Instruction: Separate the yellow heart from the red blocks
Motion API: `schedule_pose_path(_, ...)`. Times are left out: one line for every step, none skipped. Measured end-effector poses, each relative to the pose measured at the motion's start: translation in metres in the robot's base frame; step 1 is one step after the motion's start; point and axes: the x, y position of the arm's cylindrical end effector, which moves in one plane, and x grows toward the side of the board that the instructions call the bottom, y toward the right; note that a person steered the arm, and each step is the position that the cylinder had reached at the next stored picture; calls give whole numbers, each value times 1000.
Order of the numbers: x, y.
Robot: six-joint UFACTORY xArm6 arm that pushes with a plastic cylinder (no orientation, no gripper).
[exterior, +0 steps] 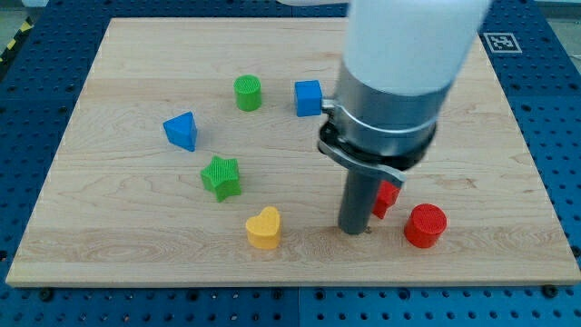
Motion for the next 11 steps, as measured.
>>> schedule_pose_path(-28, 7)
schedule_pose_path(-31, 14)
schedule_pose_path(-38, 15)
schedule_pose_path(-53, 15)
schedule_pose_path(-53, 32)
schedule_pose_path(-48, 62)
schedule_pose_path(-47, 71)
schedule_pose_path(-48, 58)
schedule_pose_path(-54, 31)
schedule_pose_path(-79, 56)
schedule_pose_path(-107, 98)
